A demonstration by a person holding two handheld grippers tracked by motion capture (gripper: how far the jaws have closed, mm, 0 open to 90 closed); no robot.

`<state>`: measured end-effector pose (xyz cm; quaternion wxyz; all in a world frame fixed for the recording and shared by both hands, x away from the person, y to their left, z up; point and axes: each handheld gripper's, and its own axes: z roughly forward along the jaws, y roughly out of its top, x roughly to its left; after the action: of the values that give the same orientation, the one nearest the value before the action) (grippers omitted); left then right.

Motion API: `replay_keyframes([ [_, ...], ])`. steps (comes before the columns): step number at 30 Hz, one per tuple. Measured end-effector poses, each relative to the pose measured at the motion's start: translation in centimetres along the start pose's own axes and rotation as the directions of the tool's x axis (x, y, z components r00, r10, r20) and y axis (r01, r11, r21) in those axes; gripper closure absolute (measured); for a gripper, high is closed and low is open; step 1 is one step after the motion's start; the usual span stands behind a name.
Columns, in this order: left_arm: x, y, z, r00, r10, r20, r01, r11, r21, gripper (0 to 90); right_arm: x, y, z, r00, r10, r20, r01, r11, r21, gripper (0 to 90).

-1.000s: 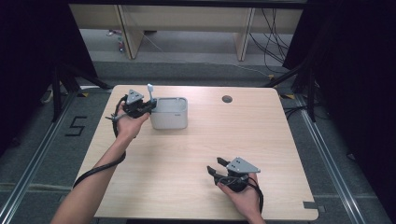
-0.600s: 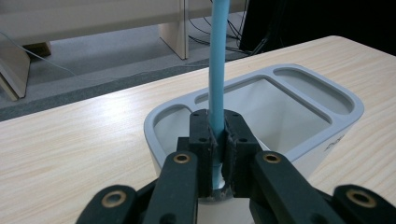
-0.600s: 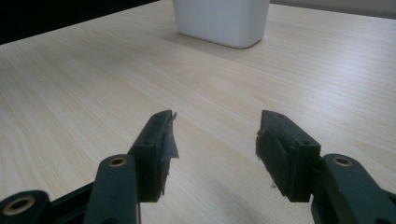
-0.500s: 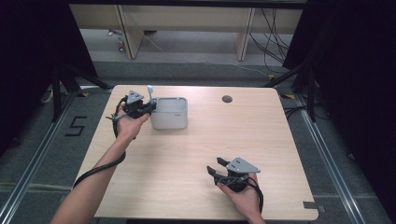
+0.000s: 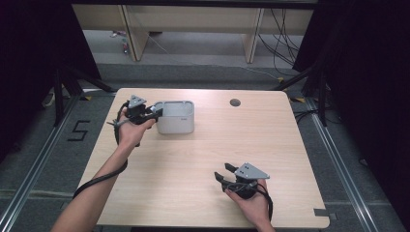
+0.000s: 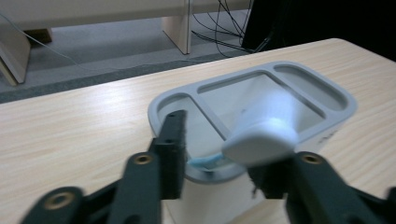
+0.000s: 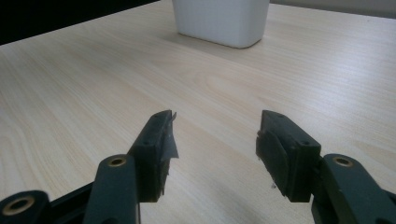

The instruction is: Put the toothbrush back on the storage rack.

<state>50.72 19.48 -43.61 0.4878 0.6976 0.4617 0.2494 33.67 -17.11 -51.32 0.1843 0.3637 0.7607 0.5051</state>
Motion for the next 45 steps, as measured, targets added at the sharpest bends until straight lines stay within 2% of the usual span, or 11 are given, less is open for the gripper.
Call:
replay_keyframes([
  [6, -0.2, -0.3, -1.7, 0.9999, -0.007, -0.014, 0.007, 0.9998, -0.018, 37.4, -0.2, 0.1, 0.0, 1.0, -0.004, -0.003, 0.004, 1.0, -0.005, 45.5],
  [7, -0.1, -0.4, -1.9, 0.9998, -0.008, -0.02, 0.007, 0.9998, -0.019, 35.3, -0.3, 0.1, 0.0, 0.9996, -0.028, 0.004, 0.028, 1.0, -0.014, 45.5],
  [9, -0.1, -0.5, -2.4, 0.9997, -0.004, -0.024, 0.003, 0.9996, -0.026, 32.9, -0.1, 0.0, 0.1, 1.0, 0.005, 0.001, -0.005, 1.0, -0.024, 45.5],
  [12, -0.4, -0.9, -3.1, 0.9998, 0.017, -0.011, -0.018, 0.9996, -0.023, 30.8, -0.4, 0.0, 0.1, 0.9997, -0.024, 0.008, 0.024, 0.999, -0.03, 45.4],
  [16, -0.8, -1.7, -4.1, 0.9993, 0.036, 0.01, -0.035, 0.9992, -0.02, 29.6, -0.3, 0.0, -0.1, 0.9999, -0.003, 0.014, 0.003, 1.0, -0.013, 45.4],
  [25, -1.6, -4.2, -6.1, 0.9985, 0.049, 0.023, -0.049, 0.9987, -0.011, 29.2, -0.5, 0.0, -0.2, 0.9995, -0.026, 0.02, 0.026, 0.999, -0.019, 45.4],
  [27, -1.8, -4.8, -6.4, 0.9983, 0.052, 0.026, -0.052, 0.9986, -0.008, 29.2, -0.2, -0.1, -0.2, 0.9999, 0.004, 0.016, -0.004, 1.0, -0.009, 45.4],
  [30, -2.2, -5.6, -6.9, 0.9979, 0.059, 0.026, -0.059, 0.9982, -0.004, 29.5, -0.5, -0.1, -0.2, 0.9993, -0.031, 0.022, 0.032, 0.999, -0.023, 45.3],
  [31, -2.5, -5.9, -7.1, 0.9986, 0.028, 0.045, -0.028, 0.9996, 0.002, 29.5, -0.5, -0.1, -0.2, 0.9993, -0.031, 0.022, 0.031, 0.999, -0.023, 45.3],
  [34, -2.4, -6.5, -7.6, 0.9975, 0.066, 0.026, -0.066, 0.9978, -0.009, 29.7, -0.5, -0.1, -0.2, 0.9995, -0.023, 0.02, 0.024, 0.999, -0.021, 45.3],
  [45, -3.1, -9.2, -9.1, 0.9962, 0.077, 0.042, -0.077, 0.9971, -0.001, 30.1, -0.4, -0.1, -0.3, 0.9999, -0.001, 0.011, 0.002, 1.0, -0.016, 45.3],
])
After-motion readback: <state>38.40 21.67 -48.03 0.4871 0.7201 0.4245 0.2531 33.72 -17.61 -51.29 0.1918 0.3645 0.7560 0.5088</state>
